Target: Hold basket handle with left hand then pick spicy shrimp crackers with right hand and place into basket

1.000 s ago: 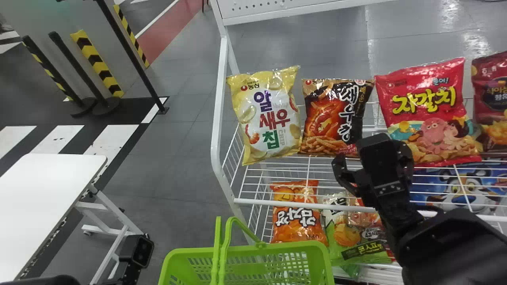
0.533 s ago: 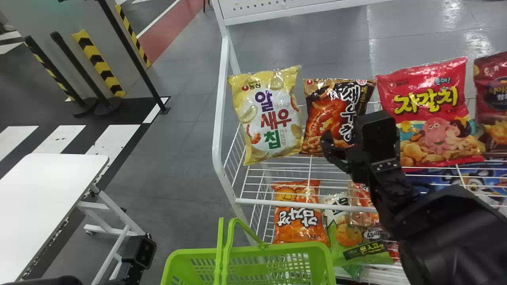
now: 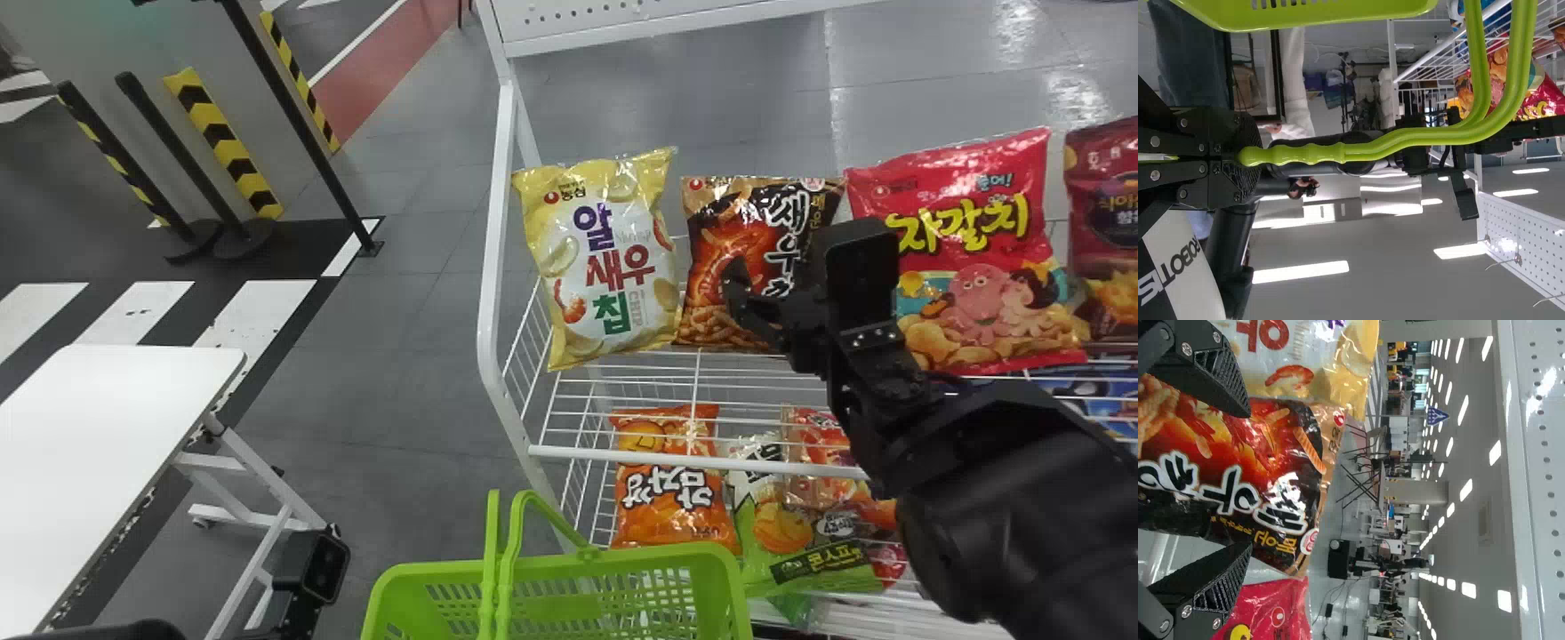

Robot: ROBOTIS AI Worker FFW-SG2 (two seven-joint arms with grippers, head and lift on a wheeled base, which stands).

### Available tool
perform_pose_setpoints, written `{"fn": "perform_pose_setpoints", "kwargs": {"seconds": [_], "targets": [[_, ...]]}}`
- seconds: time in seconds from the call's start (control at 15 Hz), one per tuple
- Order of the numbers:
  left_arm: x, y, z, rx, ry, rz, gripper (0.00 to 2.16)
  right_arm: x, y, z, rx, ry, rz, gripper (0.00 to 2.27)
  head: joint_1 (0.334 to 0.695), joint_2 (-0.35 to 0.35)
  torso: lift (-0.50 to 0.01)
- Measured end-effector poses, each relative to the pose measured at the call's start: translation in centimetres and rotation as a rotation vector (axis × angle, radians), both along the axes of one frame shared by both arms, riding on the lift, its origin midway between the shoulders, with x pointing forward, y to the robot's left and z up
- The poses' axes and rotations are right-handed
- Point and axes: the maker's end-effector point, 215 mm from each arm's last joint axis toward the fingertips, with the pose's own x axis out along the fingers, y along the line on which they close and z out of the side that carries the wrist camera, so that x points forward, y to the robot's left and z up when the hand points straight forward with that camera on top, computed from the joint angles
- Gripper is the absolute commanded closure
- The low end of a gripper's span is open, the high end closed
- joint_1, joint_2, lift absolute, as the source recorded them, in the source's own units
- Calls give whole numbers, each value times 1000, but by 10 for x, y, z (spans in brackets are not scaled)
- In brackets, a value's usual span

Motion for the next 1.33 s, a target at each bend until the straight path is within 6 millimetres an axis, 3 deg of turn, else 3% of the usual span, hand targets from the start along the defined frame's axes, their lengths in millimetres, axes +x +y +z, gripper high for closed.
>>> {"fn": "perform_pose_setpoints", "kwargs": {"seconds": [0.2,0.47,0.87,1.07,1.2,1.27,1.33], "targets": [[0,0,-1,1,3,3,2132,14,-2,0,17,9,0,124,695,338,-7],[0,0,-5,7,7,9,2132,12,9,-17,4,38,36,124,695,350,-7],[2,-2,-9,15,7,14,2132,23,1,-33,-2,65,66,194,695,338,-7],[2,-2,-9,17,8,15,2132,29,-3,-37,-4,80,89,687,695,329,-7],[2,-2,-9,17,8,15,2132,31,-3,-39,-5,91,110,1679,695,326,-7],[2,-2,-9,17,8,15,2132,31,-1,-41,-5,102,122,2051,695,328,-7],[2,-2,-10,18,9,16,2132,31,-2,-43,-7,111,124,2186,695,329,-7]]}}
